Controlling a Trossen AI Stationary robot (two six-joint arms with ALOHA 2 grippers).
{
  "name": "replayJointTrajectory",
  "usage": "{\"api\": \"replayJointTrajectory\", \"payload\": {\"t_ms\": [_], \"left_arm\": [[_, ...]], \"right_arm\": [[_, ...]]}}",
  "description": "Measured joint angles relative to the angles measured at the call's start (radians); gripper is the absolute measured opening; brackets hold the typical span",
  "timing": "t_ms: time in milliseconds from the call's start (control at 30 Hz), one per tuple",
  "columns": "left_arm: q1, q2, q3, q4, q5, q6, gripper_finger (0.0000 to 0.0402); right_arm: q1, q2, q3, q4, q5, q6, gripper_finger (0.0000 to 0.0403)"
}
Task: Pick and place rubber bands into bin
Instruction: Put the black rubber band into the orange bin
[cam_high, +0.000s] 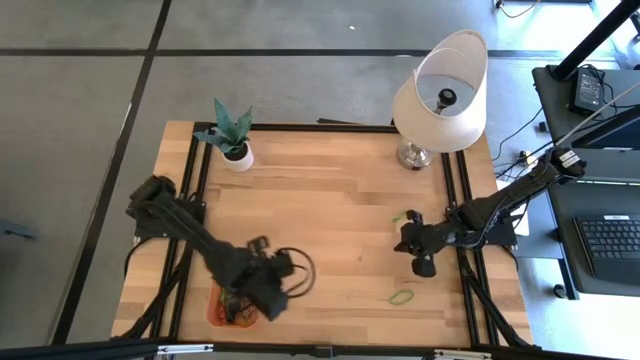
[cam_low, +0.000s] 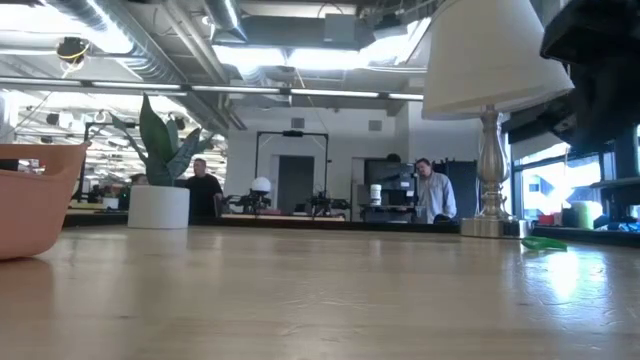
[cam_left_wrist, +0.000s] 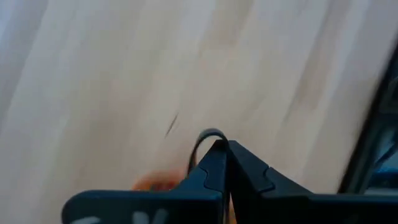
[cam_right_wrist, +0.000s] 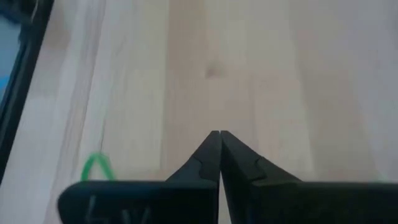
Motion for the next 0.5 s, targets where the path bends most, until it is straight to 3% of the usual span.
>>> {"api": "replayJointTrajectory", "payload": {"t_ms": [100, 200, 500], "left_arm": [[-0.049, -0.065, -0.075, -0.071, 0.009, -0.065, 0.0004], [-0.109, -0.122, -0.21, -0.029, 0.027, -0.128, 0.0004], [-0.215, -0.249, -0.681, 0.473, 0.137, -0.261, 0.0004]], "right_arm": [[0.0, 0.0, 0.0, 0.049, 0.076, 0.035, 0.0011], [-0.001, 0.0, 0.001, 0.08, 0.145, 0.11, 0.0011], [-0.027, 0.0, 0.001, 0.113, 0.191, 0.184, 0.0011]]}}
